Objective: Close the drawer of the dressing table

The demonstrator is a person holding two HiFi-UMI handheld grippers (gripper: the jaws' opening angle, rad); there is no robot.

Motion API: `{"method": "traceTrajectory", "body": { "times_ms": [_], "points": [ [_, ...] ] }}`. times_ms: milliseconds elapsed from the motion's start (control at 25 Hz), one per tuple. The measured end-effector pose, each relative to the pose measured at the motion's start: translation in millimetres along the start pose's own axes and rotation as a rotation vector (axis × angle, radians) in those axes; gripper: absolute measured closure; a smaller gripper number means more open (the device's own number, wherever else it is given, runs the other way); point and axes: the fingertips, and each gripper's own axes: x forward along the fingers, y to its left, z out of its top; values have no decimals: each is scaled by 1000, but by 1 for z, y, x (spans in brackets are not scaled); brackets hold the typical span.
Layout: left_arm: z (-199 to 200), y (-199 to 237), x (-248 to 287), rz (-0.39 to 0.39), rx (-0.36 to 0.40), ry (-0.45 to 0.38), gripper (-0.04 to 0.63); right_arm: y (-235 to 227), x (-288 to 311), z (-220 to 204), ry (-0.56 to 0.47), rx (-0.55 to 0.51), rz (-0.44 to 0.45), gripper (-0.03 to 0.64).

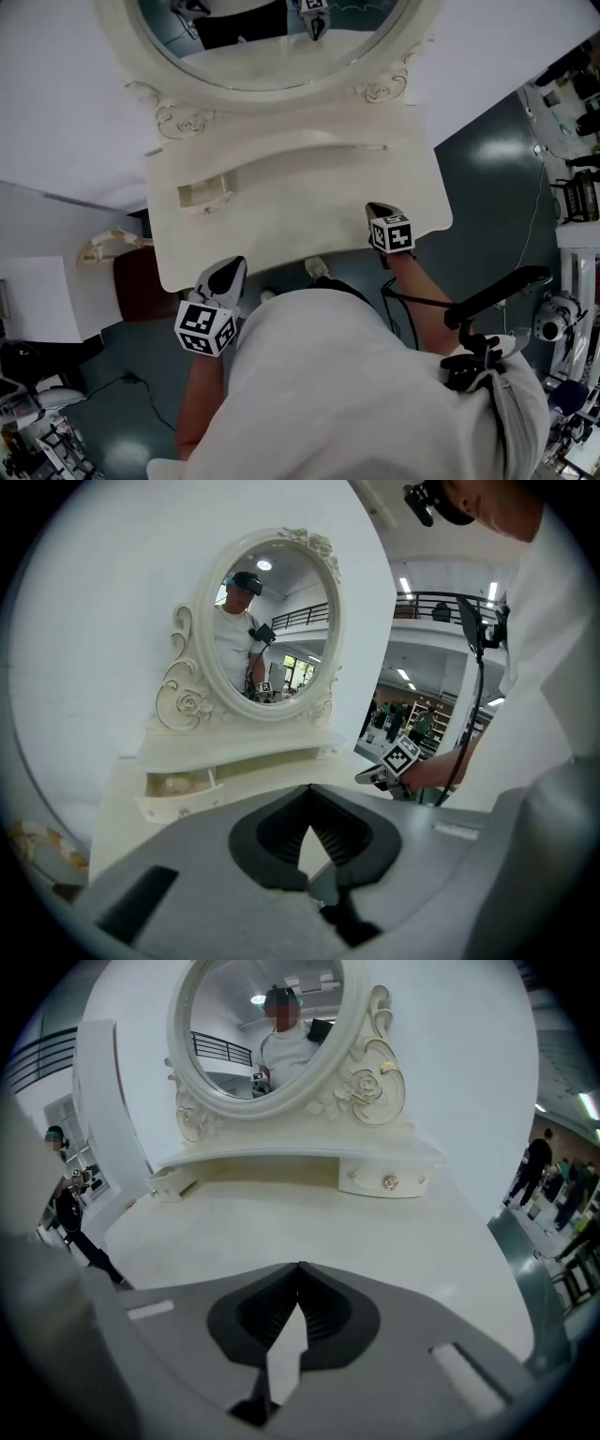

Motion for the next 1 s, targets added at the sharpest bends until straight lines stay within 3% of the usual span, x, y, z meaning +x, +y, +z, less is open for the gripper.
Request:
{"method": "traceTrajectory", "body": {
  "times_ms": [480, 800, 1000],
  "points": [
    [-23, 13, -53, -54, 41, -2, 592, 114, -55, -28, -16, -58, 78, 616],
    [-72, 27, -93, -81, 37, 24, 592, 186, -83, -47, -64, -92, 99, 617],
    [-83, 28, -100, -88, 33, 23, 592, 205, -90, -49, -71, -122, 113, 617]
  ]
}}
